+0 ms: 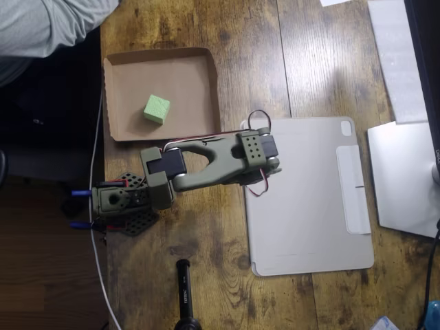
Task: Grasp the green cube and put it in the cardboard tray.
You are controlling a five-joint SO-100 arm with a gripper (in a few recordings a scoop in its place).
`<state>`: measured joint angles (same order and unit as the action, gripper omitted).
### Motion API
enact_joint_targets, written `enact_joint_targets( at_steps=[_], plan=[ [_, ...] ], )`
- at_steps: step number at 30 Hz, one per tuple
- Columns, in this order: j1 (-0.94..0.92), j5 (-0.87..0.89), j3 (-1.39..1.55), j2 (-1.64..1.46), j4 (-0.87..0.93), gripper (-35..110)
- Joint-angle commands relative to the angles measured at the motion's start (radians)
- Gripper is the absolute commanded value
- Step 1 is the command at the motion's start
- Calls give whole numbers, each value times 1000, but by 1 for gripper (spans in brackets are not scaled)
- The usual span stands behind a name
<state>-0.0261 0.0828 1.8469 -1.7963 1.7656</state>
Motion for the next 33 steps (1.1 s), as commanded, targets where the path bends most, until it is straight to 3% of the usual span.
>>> enact_joint_targets(
  at_steps=[1,33],
  plan=[
    [5,3,9,-12,2,0],
    [3,11,11,-17,-2,0]
  ],
)
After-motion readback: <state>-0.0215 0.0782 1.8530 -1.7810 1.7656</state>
